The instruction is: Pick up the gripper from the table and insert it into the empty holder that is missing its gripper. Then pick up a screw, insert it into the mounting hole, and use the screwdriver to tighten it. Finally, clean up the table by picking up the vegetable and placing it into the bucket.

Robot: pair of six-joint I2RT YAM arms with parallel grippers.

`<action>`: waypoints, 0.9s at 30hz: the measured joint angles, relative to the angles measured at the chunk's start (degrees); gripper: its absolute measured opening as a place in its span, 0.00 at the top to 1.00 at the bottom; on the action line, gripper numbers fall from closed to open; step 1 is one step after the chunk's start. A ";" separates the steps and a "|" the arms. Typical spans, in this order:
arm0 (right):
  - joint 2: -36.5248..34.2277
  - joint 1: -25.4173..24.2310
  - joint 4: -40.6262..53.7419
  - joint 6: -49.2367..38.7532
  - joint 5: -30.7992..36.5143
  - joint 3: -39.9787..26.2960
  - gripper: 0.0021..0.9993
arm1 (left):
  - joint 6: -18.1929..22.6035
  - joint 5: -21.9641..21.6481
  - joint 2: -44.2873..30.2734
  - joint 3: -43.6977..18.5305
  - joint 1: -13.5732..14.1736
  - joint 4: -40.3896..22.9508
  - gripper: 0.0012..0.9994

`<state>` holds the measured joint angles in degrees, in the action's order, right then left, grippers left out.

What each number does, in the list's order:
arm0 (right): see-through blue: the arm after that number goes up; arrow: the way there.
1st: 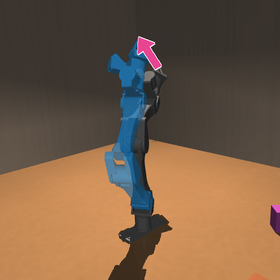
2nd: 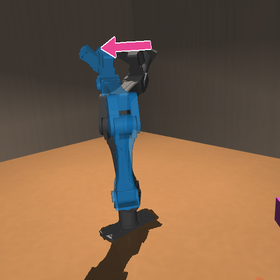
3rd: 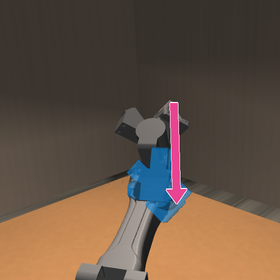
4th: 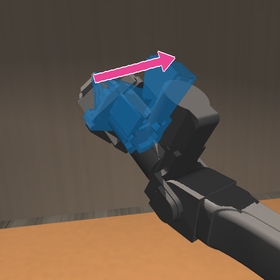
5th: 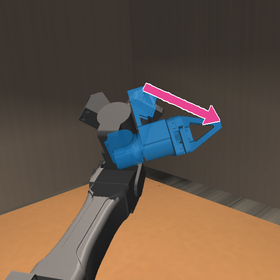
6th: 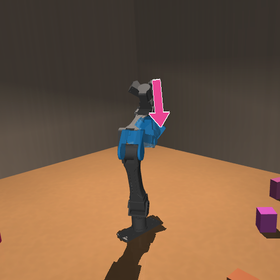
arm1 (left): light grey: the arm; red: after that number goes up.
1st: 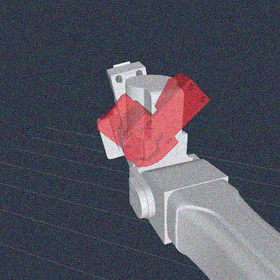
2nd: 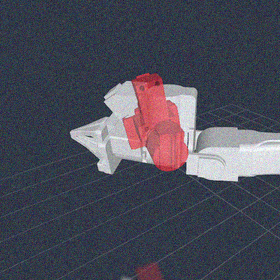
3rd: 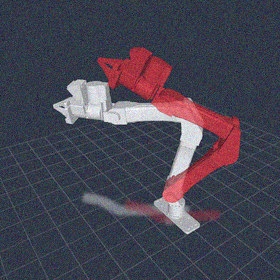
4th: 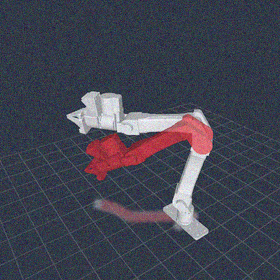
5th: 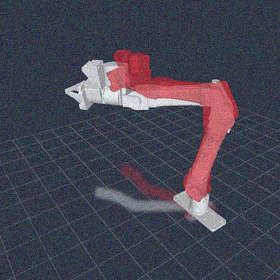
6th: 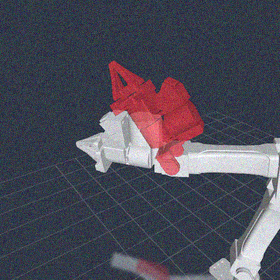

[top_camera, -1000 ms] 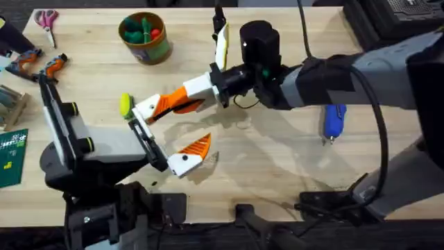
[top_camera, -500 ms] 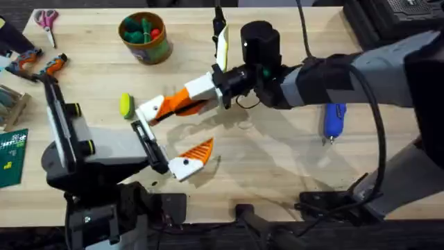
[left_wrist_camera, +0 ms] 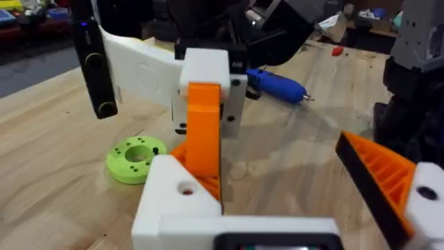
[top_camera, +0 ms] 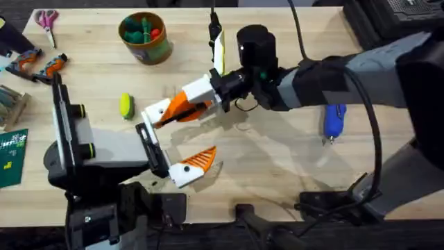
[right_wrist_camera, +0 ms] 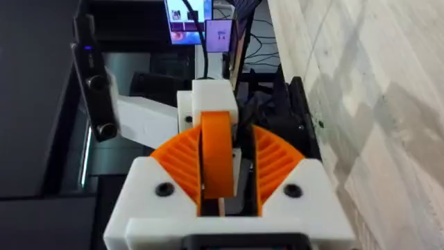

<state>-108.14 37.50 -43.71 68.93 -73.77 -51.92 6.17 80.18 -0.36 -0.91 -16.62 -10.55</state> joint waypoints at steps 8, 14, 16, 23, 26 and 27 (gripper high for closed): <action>-0.68 -0.66 0.07 -0.99 -1.88 0.02 0.48 | 0.75 0.79 0.00 0.00 0.24 -0.15 0.01; -0.74 -2.33 0.01 -1.49 -3.98 0.02 0.34 | 0.90 1.75 0.00 0.00 0.55 -0.35 0.01; -0.74 -2.99 0.02 -1.69 -4.61 0.02 0.31 | 0.90 1.92 0.00 0.00 0.57 -0.37 0.01; -0.74 -5.74 0.05 -4.46 -5.97 0.02 0.27 | 0.90 2.36 0.00 0.00 0.57 -0.42 0.01; -0.73 -7.18 1.45 -7.19 -6.04 0.02 0.28 | 0.90 2.36 0.00 0.00 0.57 -0.42 0.01; -0.74 -7.67 2.39 -8.31 -6.04 0.02 0.27 | 0.90 2.36 0.00 0.00 0.57 -0.42 0.01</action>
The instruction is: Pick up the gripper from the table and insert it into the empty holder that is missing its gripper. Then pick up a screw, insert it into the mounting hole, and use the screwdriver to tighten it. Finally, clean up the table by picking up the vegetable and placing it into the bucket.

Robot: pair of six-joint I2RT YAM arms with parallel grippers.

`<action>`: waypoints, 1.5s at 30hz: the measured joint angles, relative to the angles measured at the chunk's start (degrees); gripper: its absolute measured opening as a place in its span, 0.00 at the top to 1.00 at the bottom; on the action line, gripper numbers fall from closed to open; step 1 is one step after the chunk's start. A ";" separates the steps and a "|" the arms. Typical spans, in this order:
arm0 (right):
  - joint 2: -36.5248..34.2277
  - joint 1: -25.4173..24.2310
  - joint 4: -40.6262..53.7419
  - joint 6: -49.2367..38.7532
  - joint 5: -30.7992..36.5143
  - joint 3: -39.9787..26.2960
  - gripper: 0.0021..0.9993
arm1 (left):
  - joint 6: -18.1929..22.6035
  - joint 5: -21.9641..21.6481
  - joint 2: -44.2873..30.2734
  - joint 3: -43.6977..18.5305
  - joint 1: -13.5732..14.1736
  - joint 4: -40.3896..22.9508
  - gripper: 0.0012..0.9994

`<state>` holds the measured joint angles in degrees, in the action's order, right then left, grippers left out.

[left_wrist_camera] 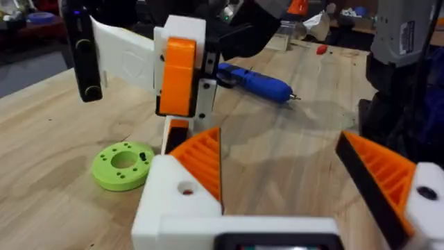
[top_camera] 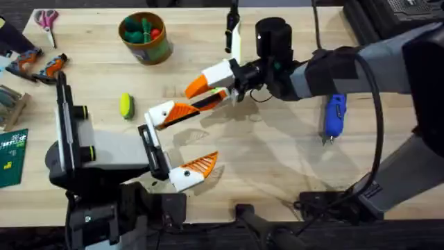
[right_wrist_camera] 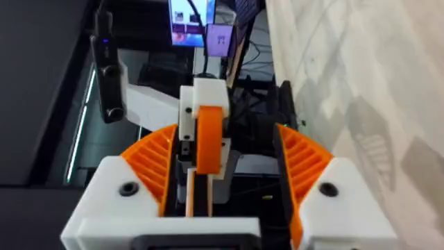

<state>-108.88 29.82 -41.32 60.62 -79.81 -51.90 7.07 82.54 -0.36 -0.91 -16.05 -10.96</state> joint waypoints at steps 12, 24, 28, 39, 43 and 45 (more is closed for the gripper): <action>0.00 -8.93 5.19 -11.44 2.46 -0.35 0.01 | 0.00 0.02 0.00 0.00 0.00 0.00 0.01; 0.00 -14.02 46.35 -37.33 19.26 -13.57 0.01 | 0.00 0.04 0.00 0.00 0.00 0.00 0.01; 0.11 -14.04 65.99 -49.75 28.99 -22.23 0.01 | 0.00 0.04 0.00 0.00 0.00 0.00 0.01; 10.05 -9.95 91.15 -64.22 52.25 -27.56 0.01 | 0.00 0.04 0.00 0.00 0.00 0.00 0.01; 13.20 -7.33 94.34 -65.27 57.04 -26.90 0.01 | 0.00 0.04 0.00 0.00 0.00 0.00 0.01; 16.15 -6.09 94.09 -65.35 58.08 -24.83 0.01 | 0.00 0.04 0.00 0.00 0.00 -0.01 0.01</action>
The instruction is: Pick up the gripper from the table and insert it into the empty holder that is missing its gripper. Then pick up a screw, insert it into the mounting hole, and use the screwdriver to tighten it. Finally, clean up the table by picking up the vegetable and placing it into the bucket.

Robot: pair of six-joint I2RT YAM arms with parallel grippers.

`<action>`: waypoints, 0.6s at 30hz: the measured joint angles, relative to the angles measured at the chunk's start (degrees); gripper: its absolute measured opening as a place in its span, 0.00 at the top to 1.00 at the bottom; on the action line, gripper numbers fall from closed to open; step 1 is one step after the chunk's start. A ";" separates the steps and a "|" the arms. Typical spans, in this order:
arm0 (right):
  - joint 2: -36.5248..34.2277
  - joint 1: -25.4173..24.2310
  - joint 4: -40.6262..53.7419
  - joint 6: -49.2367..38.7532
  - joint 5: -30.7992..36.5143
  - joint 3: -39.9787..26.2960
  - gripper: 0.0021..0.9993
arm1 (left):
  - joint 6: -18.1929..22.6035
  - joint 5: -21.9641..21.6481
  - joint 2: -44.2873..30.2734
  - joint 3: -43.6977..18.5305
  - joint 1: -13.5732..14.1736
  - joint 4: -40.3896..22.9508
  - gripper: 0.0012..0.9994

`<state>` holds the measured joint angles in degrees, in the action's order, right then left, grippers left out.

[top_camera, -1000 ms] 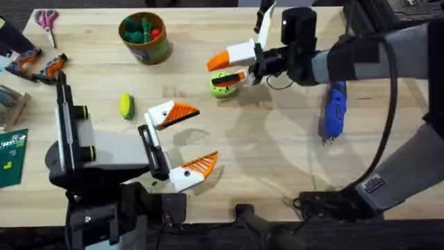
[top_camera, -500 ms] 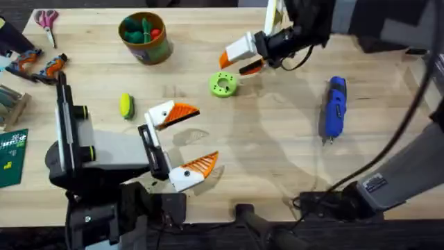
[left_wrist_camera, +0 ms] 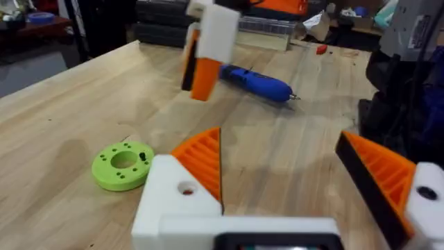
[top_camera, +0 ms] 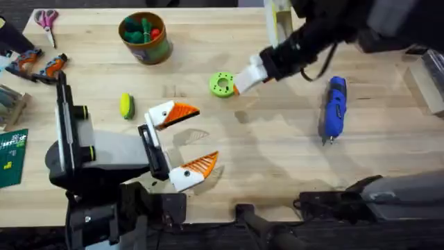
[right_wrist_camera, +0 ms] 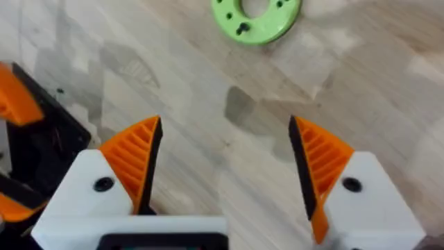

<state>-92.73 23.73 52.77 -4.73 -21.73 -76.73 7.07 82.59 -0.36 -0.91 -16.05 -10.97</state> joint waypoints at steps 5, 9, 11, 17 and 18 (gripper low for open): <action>11.28 1.62 -6.71 3.54 2.34 11.55 0.01 | 0.00 0.00 0.00 0.00 0.00 0.00 0.01; 17.34 1.66 -14.82 6.49 5.61 20.34 0.01 | 0.00 0.01 0.00 0.00 0.00 0.01 0.01; 17.67 1.86 -17.48 6.86 7.65 22.36 0.01 | 0.00 0.02 0.00 0.00 0.00 0.00 0.01; 12.85 5.61 -31.22 5.31 13.68 23.10 0.01 | 0.00 0.02 0.00 0.00 0.00 0.01 0.01; 12.39 5.99 -31.84 5.14 14.02 23.10 0.01 | 0.00 0.02 0.00 0.00 0.00 0.01 0.01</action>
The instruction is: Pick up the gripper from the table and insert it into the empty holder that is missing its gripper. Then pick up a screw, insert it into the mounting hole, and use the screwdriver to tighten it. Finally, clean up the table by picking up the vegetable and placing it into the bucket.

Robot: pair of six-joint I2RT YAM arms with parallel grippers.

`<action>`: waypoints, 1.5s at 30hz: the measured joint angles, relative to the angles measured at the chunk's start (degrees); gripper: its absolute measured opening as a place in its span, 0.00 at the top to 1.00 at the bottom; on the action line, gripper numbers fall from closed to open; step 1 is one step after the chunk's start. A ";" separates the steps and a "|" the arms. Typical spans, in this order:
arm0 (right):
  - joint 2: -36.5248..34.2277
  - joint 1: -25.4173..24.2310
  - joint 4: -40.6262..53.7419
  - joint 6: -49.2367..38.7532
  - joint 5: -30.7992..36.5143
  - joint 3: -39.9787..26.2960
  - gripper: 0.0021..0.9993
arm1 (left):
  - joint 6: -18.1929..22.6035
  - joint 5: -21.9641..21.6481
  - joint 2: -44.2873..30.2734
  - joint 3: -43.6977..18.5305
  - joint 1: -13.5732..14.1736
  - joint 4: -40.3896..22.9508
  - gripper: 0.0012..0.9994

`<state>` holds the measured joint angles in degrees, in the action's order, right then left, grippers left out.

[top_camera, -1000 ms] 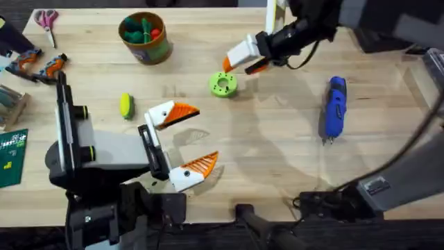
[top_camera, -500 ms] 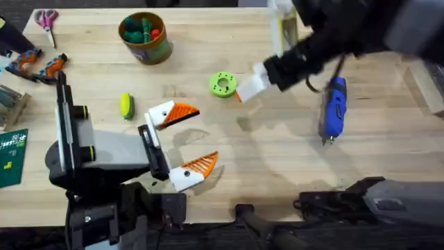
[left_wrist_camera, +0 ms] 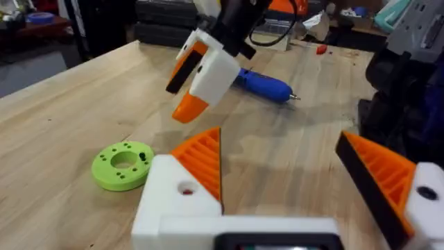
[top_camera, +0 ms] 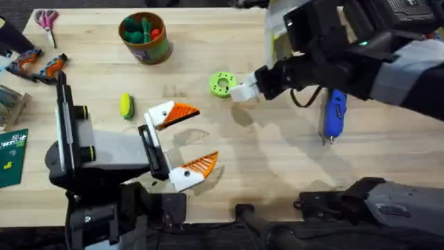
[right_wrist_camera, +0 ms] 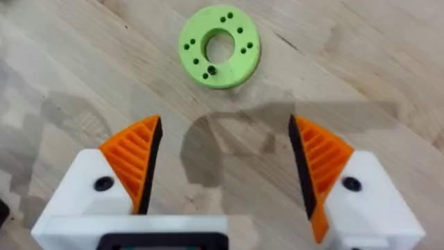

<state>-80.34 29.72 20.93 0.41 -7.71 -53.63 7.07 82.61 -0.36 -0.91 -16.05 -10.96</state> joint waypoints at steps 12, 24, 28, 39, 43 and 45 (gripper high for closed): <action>-8.08 1.26 0.90 -0.83 1.02 -6.35 0.01 | 0.00 0.00 0.00 0.00 0.00 0.00 0.01; -18.35 6.30 0.76 -2.19 2.43 -11.71 0.08 | 0.00 0.13 0.00 0.00 0.00 -0.02 0.01; -18.88 7.26 -0.07 -2.26 4.38 -11.72 0.11 | 0.00 0.13 0.00 0.00 0.00 -0.04 0.01; -21.34 7.88 -2.89 -2.37 5.60 -12.10 0.29 | 0.00 0.13 0.00 0.00 0.00 -0.04 0.01; -22.07 7.88 -2.91 -2.37 5.97 -12.13 0.35 | 0.00 0.13 0.00 0.00 0.00 -0.04 0.01; -22.18 7.88 -2.92 -2.37 5.99 -12.13 0.36 | 0.00 0.13 0.00 0.00 0.00 -0.04 0.01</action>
<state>-102.52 37.60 18.01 -1.96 -1.72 -65.76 7.07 82.74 -0.36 -0.91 -16.05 -11.00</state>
